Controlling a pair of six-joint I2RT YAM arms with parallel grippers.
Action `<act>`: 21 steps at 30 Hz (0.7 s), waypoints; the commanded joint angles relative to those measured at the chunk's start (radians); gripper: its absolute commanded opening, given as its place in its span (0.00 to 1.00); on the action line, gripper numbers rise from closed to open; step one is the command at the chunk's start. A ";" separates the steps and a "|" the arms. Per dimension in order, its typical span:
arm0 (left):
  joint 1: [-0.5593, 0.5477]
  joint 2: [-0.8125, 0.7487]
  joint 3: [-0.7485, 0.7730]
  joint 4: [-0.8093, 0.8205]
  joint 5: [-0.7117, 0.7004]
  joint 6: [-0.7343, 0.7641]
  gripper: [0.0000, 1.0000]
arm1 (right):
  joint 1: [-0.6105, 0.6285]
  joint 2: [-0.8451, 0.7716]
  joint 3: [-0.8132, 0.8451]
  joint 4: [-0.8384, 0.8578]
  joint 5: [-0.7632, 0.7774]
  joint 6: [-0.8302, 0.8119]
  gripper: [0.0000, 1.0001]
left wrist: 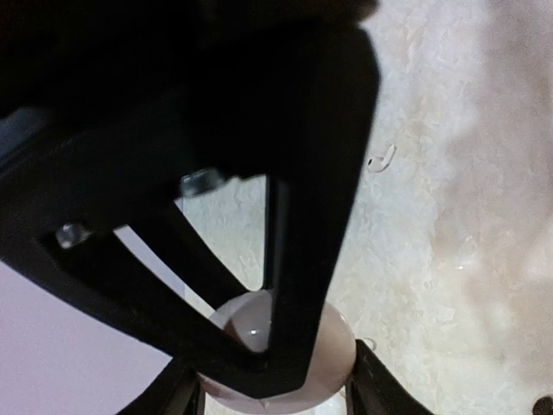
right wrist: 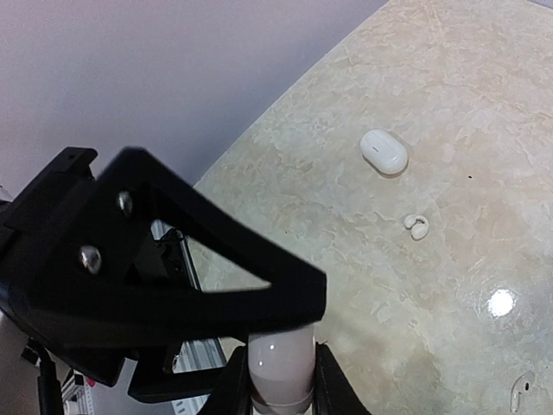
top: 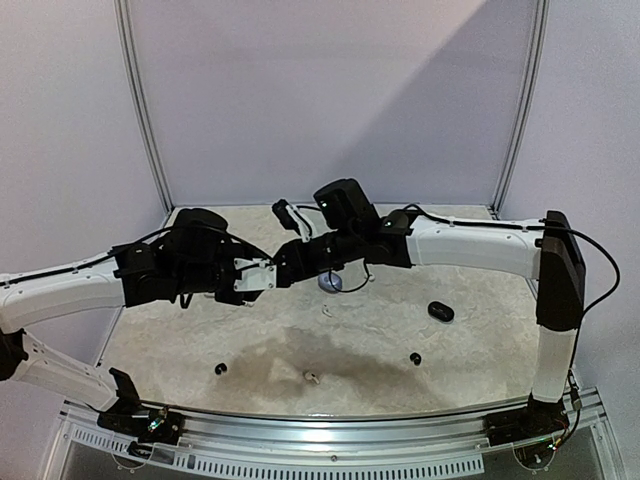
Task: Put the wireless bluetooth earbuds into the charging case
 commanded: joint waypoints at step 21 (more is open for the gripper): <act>0.314 -0.374 -0.556 0.911 0.925 -1.157 0.87 | 0.004 -0.301 -0.386 0.617 -0.255 -0.534 0.00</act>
